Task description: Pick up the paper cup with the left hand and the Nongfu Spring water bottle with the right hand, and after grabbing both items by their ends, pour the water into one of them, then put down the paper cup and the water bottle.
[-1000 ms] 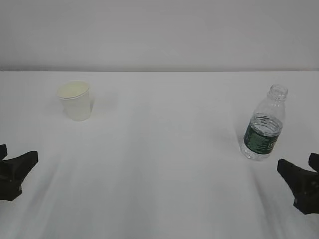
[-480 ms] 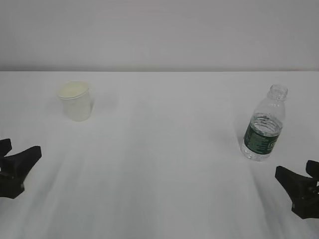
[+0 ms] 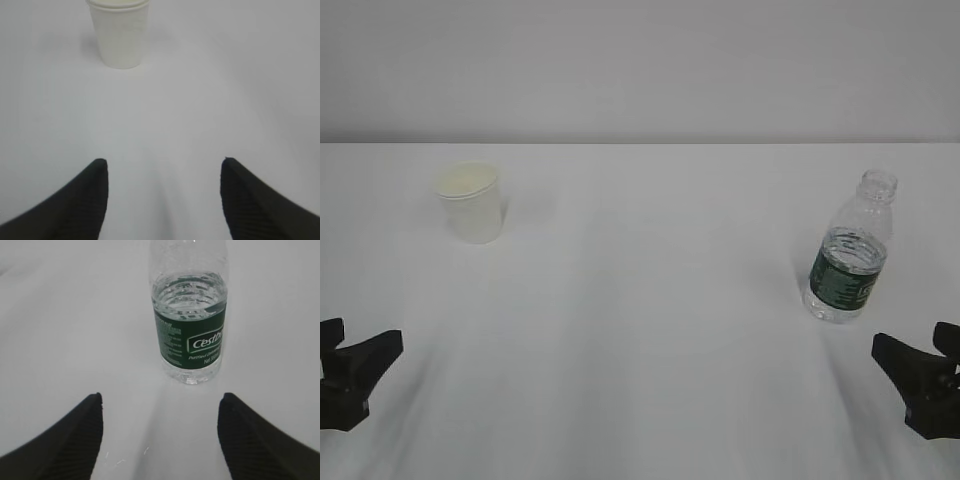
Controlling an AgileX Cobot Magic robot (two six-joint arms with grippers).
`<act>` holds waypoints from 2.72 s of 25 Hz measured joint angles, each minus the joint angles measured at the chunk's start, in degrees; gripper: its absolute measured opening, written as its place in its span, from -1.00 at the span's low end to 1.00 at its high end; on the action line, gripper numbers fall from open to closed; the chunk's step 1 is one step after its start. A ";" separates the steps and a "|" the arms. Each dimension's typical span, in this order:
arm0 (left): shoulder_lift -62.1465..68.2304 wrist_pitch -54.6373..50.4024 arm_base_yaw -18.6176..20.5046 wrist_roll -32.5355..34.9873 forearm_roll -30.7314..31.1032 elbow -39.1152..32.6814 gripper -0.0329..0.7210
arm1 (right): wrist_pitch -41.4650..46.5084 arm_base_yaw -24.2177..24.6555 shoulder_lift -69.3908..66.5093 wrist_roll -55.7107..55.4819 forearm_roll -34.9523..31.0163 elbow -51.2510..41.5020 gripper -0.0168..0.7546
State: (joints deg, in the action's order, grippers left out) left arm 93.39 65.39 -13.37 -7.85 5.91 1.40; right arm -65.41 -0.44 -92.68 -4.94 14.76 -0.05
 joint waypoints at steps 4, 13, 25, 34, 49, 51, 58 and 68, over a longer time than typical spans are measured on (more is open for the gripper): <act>1.59 0.02 0.00 0.00 0.00 0.00 0.42 | 0.00 0.00 0.00 -0.04 0.00 0.00 0.45; 1.97 0.24 0.00 0.00 -2.11 0.00 0.42 | 0.00 0.00 0.00 0.70 0.00 0.74 0.45; 1.97 0.24 0.00 0.00 -2.39 0.42 0.42 | -0.13 0.00 -0.98 4.31 1.61 4.63 0.58; 2.14 0.24 0.00 0.00 -1.73 5.61 0.48 | -0.13 0.00 -7.54 5.36 0.80 7.08 0.61; 2.27 0.24 0.00 0.00 -1.48 7.73 0.51 | -0.21 0.00 -15.35 5.44 -0.40 14.46 0.61; 2.27 0.24 0.00 0.00 -1.48 7.73 0.51 | -0.21 0.00 -16.35 5.44 -0.40 15.36 0.61; 2.36 0.24 0.00 0.00 -1.48 7.73 0.51 | -0.21 0.00 -19.23 5.44 -1.10 17.96 0.61; 2.36 0.24 0.00 0.00 -1.46 7.73 0.51 | -0.26 0.00 -23.12 5.44 -1.56 22.49 0.61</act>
State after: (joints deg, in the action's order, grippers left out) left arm 95.76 65.63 -13.37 -7.85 4.45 9.13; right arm -65.67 -0.44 -115.80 0.50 13.20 22.44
